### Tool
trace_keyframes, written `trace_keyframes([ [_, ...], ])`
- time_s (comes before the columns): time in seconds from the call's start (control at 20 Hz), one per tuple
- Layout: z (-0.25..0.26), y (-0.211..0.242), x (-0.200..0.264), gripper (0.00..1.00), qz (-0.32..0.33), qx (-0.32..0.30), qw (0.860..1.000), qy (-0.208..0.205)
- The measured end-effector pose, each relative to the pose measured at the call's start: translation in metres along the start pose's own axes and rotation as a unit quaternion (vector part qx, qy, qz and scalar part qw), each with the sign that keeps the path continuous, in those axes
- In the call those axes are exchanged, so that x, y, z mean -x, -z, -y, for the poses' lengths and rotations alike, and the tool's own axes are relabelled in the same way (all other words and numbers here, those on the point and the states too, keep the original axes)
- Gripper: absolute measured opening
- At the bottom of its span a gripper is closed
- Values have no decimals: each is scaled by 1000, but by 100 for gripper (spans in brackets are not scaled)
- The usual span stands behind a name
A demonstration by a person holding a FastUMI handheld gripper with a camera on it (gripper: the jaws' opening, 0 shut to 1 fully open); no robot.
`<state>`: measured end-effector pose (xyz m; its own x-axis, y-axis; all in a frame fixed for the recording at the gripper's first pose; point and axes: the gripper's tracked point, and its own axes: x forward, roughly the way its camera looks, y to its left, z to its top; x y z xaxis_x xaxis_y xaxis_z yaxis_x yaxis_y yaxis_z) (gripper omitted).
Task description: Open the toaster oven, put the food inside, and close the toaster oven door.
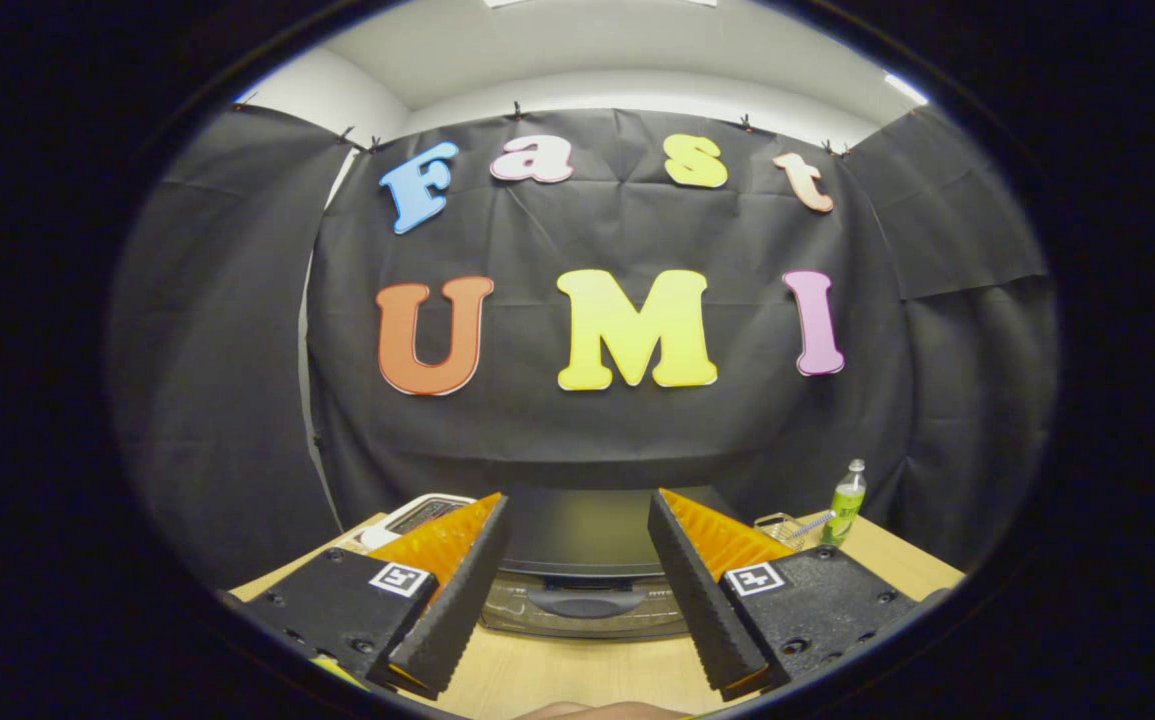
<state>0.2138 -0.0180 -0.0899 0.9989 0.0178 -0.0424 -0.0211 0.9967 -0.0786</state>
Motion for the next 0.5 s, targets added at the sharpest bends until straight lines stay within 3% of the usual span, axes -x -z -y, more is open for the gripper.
trace_keyframes([
  [0.5,10,109,-90,92,-90,-1,996,18],
])
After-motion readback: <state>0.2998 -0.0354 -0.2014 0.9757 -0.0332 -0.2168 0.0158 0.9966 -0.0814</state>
